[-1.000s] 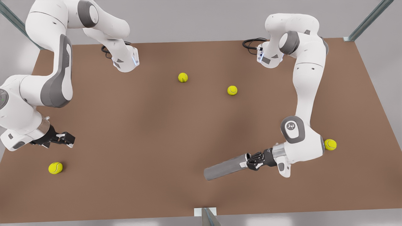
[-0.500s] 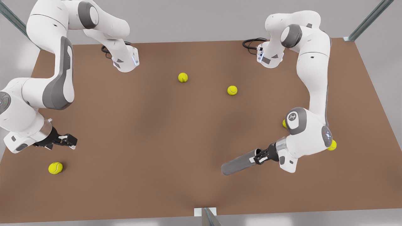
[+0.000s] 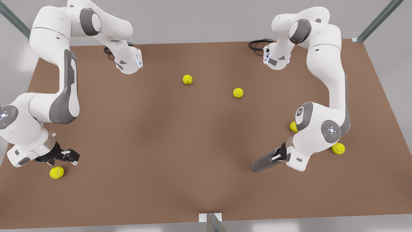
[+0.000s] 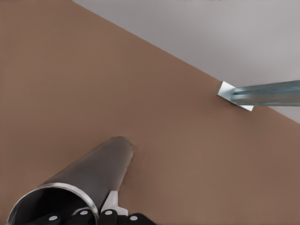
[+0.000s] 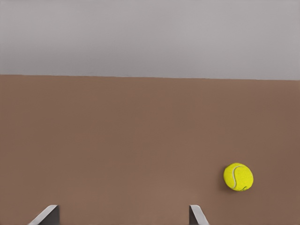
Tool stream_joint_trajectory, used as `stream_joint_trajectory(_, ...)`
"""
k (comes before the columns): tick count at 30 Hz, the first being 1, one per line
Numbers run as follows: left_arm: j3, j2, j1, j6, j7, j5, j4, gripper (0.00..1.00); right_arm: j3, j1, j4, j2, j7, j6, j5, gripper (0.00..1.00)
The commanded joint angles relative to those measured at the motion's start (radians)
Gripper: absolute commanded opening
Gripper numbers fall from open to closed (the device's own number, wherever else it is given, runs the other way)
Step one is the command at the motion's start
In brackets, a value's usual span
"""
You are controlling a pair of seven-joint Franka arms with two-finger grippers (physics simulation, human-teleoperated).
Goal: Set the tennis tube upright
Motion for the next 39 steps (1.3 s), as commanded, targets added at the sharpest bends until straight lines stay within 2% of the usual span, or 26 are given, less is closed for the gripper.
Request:
stream_joint_trajectory(1,0.000,0.000,0.000,-0.005,0.000,0.082,0.000,0.21,0.000,0.000,0.001,0.000,-0.001,0.000,0.000,1.00)
stream_joint_trajectory(13,0.000,0.006,-0.011,-0.057,0.006,0.251,-0.011,0.21,-0.005,-0.011,-0.007,0.004,0.001,0.002,0.000,1.00)
stream_joint_trajectory(29,-0.003,0.038,-0.008,-0.042,0.023,0.240,-0.024,0.21,-0.003,-0.008,-0.010,0.009,0.001,-0.004,0.000,1.00)
stream_joint_trajectory(33,-0.003,0.038,-0.008,-0.044,0.025,0.239,-0.024,0.21,-0.002,-0.011,-0.010,0.050,0.001,-0.009,0.012,1.00)
stream_joint_trajectory(34,-0.003,0.038,-0.005,-0.044,0.026,0.239,-0.024,0.33,-0.002,-0.014,-0.010,0.057,0.002,-0.009,0.011,1.00)
stream_joint_trajectory(35,-0.005,0.038,-0.003,-0.044,0.037,0.237,-0.024,0.84,-0.005,-0.014,0.001,0.043,0.004,-0.085,0.008,1.00)
stream_joint_trajectory(36,-0.005,0.038,-0.002,-0.044,0.043,0.237,-0.024,1.00,-0.008,-0.033,0.005,0.034,0.001,-0.184,0.005,1.00)
stream_joint_trajectory(39,-0.005,0.038,-0.002,-0.047,0.045,0.235,-0.024,1.00,0.000,-0.060,0.005,0.035,0.007,-0.181,0.012,1.00)
